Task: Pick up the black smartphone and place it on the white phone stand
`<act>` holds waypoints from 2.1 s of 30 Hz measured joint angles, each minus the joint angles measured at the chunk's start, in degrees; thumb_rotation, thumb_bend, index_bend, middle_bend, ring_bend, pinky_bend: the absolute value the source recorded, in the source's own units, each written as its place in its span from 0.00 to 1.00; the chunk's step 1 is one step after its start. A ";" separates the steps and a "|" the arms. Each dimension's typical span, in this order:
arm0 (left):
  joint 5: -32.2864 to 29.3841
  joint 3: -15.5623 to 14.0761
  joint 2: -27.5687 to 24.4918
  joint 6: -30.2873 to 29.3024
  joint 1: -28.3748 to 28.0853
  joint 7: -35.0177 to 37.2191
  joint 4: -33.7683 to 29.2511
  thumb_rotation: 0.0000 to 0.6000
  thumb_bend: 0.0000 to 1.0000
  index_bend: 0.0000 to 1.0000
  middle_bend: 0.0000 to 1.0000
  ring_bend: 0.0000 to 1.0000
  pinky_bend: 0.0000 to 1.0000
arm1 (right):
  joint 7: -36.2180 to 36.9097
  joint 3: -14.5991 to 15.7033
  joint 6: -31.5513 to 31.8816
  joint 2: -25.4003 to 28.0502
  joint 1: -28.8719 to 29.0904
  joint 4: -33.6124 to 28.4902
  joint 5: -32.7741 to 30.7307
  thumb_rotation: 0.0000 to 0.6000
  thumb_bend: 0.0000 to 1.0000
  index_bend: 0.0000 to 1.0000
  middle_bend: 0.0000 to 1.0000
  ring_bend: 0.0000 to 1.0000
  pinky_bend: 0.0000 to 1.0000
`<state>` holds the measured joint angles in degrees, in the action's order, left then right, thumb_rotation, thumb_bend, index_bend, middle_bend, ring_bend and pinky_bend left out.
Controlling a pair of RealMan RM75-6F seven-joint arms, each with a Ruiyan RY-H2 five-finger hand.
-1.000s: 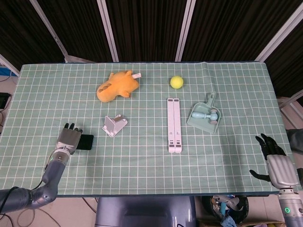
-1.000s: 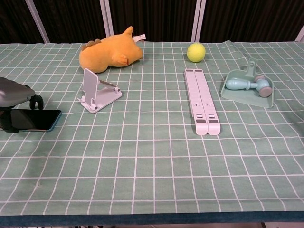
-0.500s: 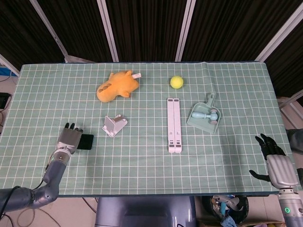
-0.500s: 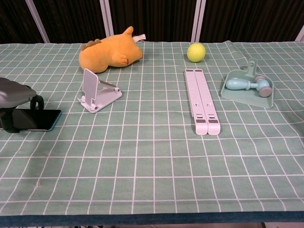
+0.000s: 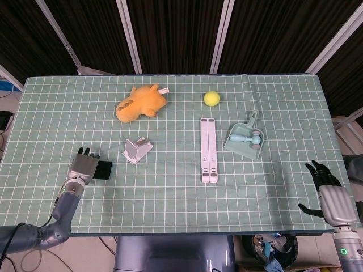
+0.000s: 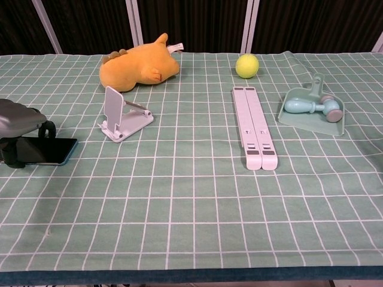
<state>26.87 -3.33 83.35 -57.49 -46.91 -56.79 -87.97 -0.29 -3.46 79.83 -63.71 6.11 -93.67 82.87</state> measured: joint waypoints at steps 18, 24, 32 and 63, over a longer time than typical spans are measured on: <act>5.34 0.48 -0.85 -1.78 1.69 5.84 -1.06 1.00 0.33 0.52 0.57 0.17 0.15 | 0.24 0.08 0.35 0.02 -0.11 -0.06 0.34 1.00 0.10 0.00 0.00 0.00 0.21; 8.17 1.49 -2.76 -2.66 2.86 9.73 -3.15 1.00 0.34 0.53 0.58 0.18 0.16 | 0.26 0.15 0.44 0.02 -0.12 -0.04 0.57 1.00 0.10 0.00 0.00 0.00 0.21; 9.46 4.96 -6.40 -4.90 4.41 15.69 -8.92 1.00 0.34 0.53 0.58 0.18 0.16 | 0.78 0.10 0.25 0.18 -0.13 -0.22 0.31 1.00 0.10 0.00 0.00 0.00 0.21; 5.97 25.82 7.63 -25.62 12.26 43.62 -20.31 1.00 0.34 0.50 0.58 0.19 0.18 | 2.24 0.41 -0.65 0.72 0.06 -0.99 0.31 1.00 0.10 0.00 0.00 0.00 0.21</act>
<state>32.84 22.49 90.98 -83.11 -34.66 -13.16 -108.28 1.95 -3.06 79.18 -63.00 6.17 -94.66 83.18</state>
